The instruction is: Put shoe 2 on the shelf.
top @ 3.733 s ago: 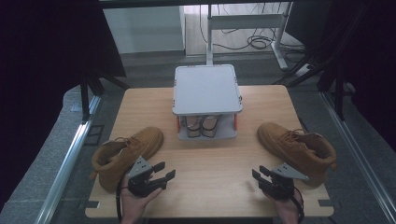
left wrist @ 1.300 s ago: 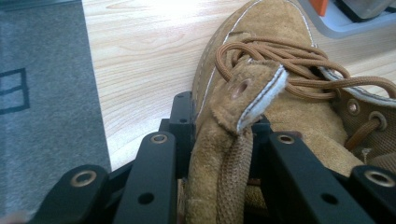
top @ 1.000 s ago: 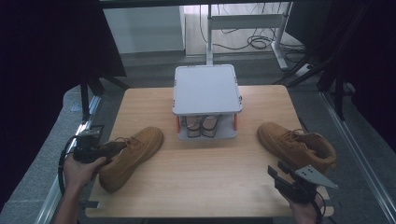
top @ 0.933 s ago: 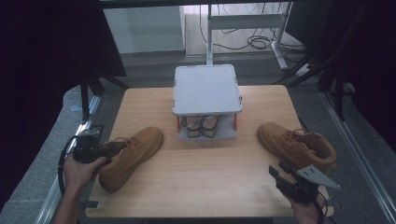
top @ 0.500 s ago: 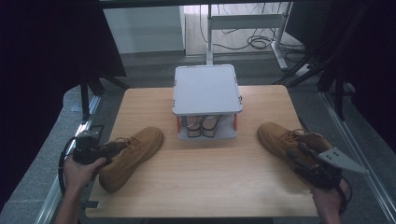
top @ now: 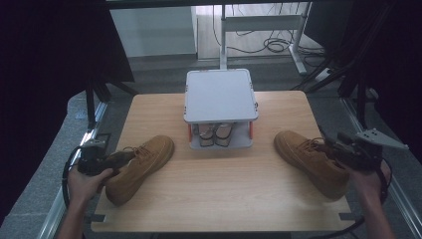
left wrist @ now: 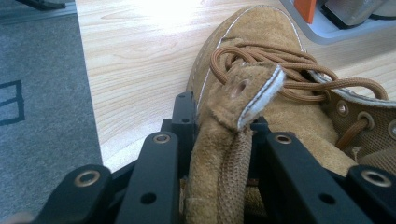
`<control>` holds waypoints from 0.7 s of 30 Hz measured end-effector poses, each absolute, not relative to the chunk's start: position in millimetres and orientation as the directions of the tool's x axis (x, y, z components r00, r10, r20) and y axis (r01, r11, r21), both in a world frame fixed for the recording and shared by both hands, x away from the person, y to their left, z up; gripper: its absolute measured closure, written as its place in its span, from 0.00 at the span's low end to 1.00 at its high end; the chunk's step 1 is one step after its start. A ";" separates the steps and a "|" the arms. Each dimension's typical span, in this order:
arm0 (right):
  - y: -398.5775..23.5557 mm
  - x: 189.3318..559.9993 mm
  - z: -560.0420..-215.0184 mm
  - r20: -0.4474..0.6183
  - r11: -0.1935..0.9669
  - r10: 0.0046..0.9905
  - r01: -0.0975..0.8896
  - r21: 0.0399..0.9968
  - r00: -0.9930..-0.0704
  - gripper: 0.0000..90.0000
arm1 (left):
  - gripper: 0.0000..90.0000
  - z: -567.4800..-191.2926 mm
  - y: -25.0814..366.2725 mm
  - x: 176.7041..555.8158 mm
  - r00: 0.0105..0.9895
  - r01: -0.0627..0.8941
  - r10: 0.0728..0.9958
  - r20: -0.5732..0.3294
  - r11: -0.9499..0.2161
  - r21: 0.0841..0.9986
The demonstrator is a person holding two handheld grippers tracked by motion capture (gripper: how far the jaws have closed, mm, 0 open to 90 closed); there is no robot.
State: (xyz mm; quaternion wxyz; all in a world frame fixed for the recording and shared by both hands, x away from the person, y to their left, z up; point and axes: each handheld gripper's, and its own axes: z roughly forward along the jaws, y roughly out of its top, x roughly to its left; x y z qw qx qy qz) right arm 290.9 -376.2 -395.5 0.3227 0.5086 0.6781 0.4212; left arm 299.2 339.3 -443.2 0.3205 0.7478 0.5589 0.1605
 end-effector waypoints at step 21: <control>-413.7 319.8 -429.8 0.050 0.135 0.961 0.620 0.773 -0.271 0.56 | 0.82 -442.7 336.5 297.5 0.317 0.732 0.942 -0.111 -0.169 0.660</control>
